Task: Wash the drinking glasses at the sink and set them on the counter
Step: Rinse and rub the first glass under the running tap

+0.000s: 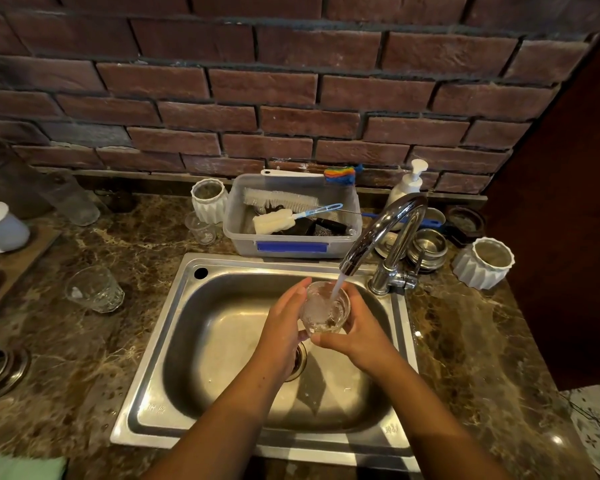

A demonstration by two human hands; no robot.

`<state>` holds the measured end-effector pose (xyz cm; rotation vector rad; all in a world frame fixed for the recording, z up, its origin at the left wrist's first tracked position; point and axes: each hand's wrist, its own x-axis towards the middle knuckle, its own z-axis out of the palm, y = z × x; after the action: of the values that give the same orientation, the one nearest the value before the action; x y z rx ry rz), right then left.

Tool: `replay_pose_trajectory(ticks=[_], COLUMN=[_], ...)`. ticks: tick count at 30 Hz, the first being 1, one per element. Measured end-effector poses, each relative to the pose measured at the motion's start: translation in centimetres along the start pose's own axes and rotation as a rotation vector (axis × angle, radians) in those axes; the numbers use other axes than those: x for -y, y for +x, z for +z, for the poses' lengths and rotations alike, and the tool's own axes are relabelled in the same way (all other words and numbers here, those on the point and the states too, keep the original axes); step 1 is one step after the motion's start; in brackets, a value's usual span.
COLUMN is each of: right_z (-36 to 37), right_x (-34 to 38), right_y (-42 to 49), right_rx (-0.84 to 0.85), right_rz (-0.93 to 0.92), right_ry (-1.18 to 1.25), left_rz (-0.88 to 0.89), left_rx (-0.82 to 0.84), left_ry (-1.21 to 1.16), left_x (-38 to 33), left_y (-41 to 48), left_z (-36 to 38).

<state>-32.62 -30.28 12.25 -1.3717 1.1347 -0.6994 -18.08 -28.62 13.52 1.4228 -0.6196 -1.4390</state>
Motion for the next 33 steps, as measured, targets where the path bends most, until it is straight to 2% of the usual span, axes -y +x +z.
replay_pose_trajectory(ticks=[17,28,33], right_z=[0.3,2.5,3.5], right_x=[-0.7,-2.2,-2.6], right_y=[-0.3,-2.4,-3.0], right_rx=[0.024,-0.002,-0.033], right_rz=[0.051,0.213,0.349], right_ry=[0.079,0.405,0.543], left_rz=[-0.002,-0.072,-0.154], left_rx=[0.036,0.111,0.074], left_ry=[-0.023,0.096,0.041], left_x=[0.4,1.8,3.0], left_y=[-0.1,-0.6,-1.4], left_z=[-0.3,-1.2,-1.6])
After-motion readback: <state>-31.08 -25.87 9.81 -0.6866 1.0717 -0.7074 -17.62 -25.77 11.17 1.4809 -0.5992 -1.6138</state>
